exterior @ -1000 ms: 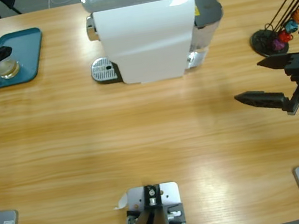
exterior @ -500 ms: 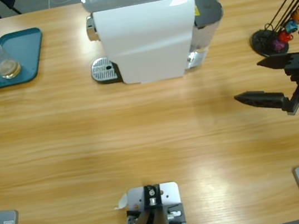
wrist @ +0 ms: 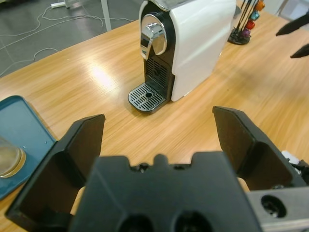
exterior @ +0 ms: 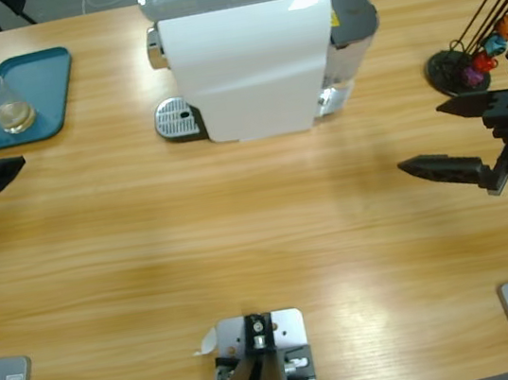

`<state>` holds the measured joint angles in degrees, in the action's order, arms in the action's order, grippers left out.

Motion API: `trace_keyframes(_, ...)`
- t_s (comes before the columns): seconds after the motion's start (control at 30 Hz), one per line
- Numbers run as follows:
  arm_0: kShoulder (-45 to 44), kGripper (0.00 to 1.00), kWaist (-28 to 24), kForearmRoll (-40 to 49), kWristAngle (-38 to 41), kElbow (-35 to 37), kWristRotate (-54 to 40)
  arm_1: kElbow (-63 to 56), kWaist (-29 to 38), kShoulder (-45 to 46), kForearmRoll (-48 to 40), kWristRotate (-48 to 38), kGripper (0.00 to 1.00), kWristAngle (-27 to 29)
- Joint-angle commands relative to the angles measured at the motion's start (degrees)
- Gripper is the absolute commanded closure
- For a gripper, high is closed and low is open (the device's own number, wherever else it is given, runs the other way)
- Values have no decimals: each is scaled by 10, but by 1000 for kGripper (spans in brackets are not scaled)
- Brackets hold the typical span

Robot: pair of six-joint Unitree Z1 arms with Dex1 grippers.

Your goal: Pour coffee

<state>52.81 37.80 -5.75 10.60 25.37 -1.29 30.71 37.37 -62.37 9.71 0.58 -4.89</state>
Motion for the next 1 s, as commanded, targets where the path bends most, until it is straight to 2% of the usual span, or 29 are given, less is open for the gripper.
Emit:
trace_keyframes(0.03, 102, 50, 20, -2, 37, -22, 4, -7, 6, -16, -1, 1, 2, 18)
trace_keyframes(0.13, 141, 63, 26, -10, 56, -22, 1, -6, 6, -17, -1, 1, 53, 2)
trace_keyframes(0.2, 148, 57, 26, -14, 56, -22, 1, -6, 6, -15, -1, 3, 69, -5)
trace_keyframes(0.3, 142, 48, 26, -15, 43, -23, -3, -4, 6, -14, 0, 4, 145, -3)
trace_keyframes(1.0, 95, 46, 26, -22, 31, -38, -6, 3, 6, -36, 9, 4, 147, 6)
